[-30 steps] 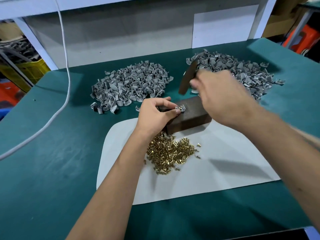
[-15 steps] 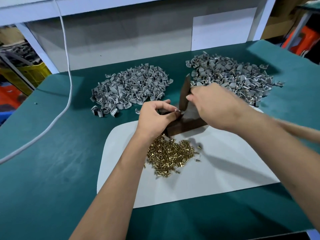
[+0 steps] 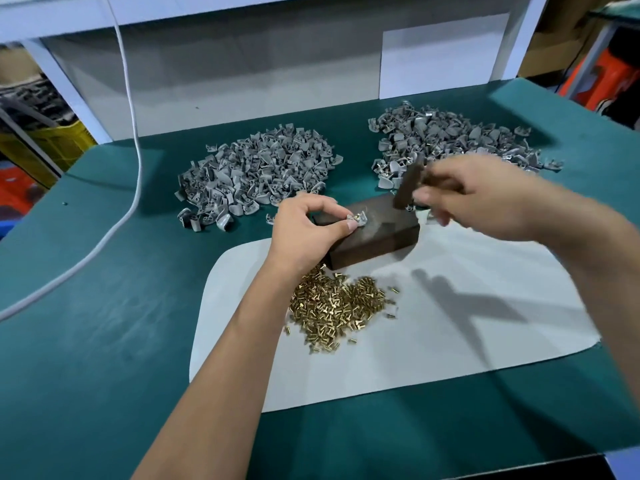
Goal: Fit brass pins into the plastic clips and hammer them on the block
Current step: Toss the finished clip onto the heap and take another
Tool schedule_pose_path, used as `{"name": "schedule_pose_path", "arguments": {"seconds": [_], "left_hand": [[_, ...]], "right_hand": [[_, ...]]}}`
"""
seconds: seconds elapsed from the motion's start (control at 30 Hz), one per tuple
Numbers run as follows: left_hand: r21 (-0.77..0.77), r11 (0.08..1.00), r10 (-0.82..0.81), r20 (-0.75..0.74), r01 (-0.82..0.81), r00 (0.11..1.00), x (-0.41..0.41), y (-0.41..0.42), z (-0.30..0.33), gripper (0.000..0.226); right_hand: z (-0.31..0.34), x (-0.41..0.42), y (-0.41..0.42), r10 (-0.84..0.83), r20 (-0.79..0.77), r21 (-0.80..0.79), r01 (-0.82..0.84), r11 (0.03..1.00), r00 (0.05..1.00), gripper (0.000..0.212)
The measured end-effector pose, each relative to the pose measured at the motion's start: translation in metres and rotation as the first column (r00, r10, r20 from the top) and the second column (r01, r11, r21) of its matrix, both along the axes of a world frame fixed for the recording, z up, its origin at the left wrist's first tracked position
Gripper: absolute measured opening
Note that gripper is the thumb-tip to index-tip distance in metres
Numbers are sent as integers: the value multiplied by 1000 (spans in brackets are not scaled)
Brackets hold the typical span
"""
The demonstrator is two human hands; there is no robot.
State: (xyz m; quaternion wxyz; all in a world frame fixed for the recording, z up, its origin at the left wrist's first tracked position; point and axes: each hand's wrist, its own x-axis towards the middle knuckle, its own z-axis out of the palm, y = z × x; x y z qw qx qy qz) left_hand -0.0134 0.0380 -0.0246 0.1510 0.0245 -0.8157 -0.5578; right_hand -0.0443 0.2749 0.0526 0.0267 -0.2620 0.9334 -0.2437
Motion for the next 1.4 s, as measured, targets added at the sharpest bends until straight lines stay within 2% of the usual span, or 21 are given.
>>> {"name": "schedule_pose_path", "arguments": {"seconds": [0.1, 0.17, 0.23, 0.3, 0.43, 0.53, 0.6, 0.67, 0.73, 0.83, 0.9, 1.03, 1.13, 1.2, 1.27, 1.3, 1.33, 1.4], "left_hand": [[-10, 1000, -2, 6, 3, 1000, -1, -1, -1, 16], [-11, 1000, -7, 15, 7, 1000, 0, -1, 0, 16], [-9, 1000, -17, 22, 17, 1000, 0, -2, 1, 15], [-11, 999, -34, 32, 34, 999, 0, -3, 2, 14], [-9, 997, -81, 56, 82, 995, 2, -1, 3, 14], [9, 996, -92, 65, 91, 994, 3, -1, 4, 13], [39, 994, -104, 72, 101, 992, 3, -1, 4, 11], [81, 990, -119, 82, 112, 990, 4, 1, 5, 13], [138, 983, -131, 84, 118, 988, 5, 4, 5, 14], [180, 976, -136, 77, 120, 988, 6, 5, 6, 11], [204, 970, -146, 64, 130, 987, 5, 4, 5, 9], [240, 958, -174, 56, 156, 983, 5, 4, 6, 5], [243, 970, -3, 23, -3, 1000, 0, -1, 4, 12], [61, 954, 296, -39, -294, 954, -5, -15, 2, 13], [-198, 779, 587, -103, -595, 803, -5, -38, 0, 12], [-285, 681, 683, -85, -674, 726, -5, -50, -1, 17], [-344, 615, 748, -30, -710, 663, -5, -61, -2, 26], [-413, 579, 796, 100, -703, 597, -4, -79, -4, 43]], "right_hand": [[4, -3, 33, 9, 167, 114, -29, 993, 986, 14], [0, -4, 43, -15, 204, 236, -34, 971, 979, 11], [-9, -4, 45, -41, 142, 372, -15, 928, 989, 13], [-18, -6, 44, -82, 36, 439, 58, 897, 996, 19], [-28, -9, 38, -189, -58, 427, 196, 883, 980, 25], [-27, -10, 35, -213, -110, 458, 239, 856, 971, 26], [-22, -12, 31, -208, -137, 386, 245, 889, 969, 24], [-17, -11, 22, -194, -164, 202, 225, 953, 967, 20], [-15, -5, 4, -115, -154, 29, 121, 992, 981, 12], [-20, 5, -23, 63, -142, -28, -67, 997, 988, 26], [-25, 7, -34, 109, -162, -53, -119, 991, 981, 31], [-31, 4, -44, 135, -253, -121, -169, 978, 958, 22], [-32, -3, -42, 86, -278, -166, -136, 977, 957, 13], [-32, -10, -39, -5, -270, -174, -44, 984, 963, 11], [-31, -21, -32, -144, -275, -145, 107, 984, 951, 13], [-31, -28, -29, -228, -289, -98, 208, 973, 930, 17], [-29, -33, -26, -309, -309, -43, 311, 949, 899, 23], [-25, -38, -23, -399, -325, -8, 419, 908, 858, 32]]}}
